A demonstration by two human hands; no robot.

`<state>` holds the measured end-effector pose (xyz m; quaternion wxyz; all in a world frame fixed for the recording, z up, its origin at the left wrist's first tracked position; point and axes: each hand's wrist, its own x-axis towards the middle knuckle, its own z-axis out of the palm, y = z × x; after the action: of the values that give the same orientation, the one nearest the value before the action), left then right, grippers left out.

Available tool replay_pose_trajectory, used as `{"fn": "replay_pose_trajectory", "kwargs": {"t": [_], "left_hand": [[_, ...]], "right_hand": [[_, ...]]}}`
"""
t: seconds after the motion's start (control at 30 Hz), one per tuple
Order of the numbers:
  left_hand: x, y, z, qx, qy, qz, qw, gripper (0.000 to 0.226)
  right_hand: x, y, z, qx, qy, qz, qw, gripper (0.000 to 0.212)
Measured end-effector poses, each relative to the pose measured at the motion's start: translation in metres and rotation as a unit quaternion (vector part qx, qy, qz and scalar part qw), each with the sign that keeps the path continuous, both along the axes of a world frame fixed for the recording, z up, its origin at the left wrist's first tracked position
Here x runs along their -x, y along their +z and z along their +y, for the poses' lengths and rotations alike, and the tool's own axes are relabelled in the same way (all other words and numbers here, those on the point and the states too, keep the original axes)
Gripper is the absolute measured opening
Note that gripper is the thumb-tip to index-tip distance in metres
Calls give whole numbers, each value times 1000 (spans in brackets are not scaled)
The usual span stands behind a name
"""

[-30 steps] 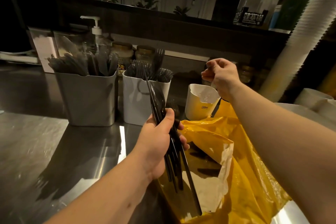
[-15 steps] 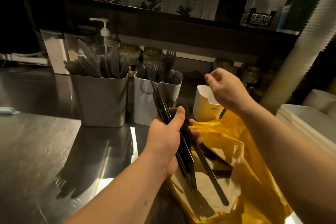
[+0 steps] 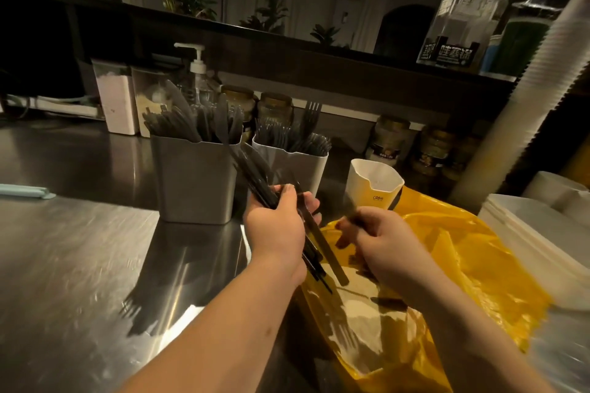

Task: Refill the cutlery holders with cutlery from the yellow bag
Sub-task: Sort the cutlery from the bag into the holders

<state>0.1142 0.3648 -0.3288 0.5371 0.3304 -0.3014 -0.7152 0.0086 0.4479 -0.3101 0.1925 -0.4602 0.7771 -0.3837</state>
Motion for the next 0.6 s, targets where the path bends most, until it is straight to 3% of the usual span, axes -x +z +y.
{"fn": "replay_pose_trajectory", "kwargs": {"t": [0.1, 0.17, 0.27, 0.37, 0.47, 0.6], "left_hand": [[0, -3, -5, 35, 7, -38, 999, 8], [3, -8, -6, 70, 14, -103, 992, 5], [8, -12, -1, 95, 23, -164, 982, 10], [9, -13, 1, 110, 14, -183, 977, 21], [9, -16, 0, 129, -8, -187, 974, 28], [8, -12, 5, 164, -46, -171, 971, 12]], "right_hand": [[-2, 11, 0, 53, -55, -211, 974, 33], [-5, 17, -4, 29, -80, -272, 958, 40], [-9, 13, -8, 37, -98, -265, 959, 33], [-9, 3, -7, 86, -108, -255, 957, 14], [-9, -3, -7, 98, -94, -252, 958, 8], [-8, -1, -9, 106, -69, -241, 962, 16]]}}
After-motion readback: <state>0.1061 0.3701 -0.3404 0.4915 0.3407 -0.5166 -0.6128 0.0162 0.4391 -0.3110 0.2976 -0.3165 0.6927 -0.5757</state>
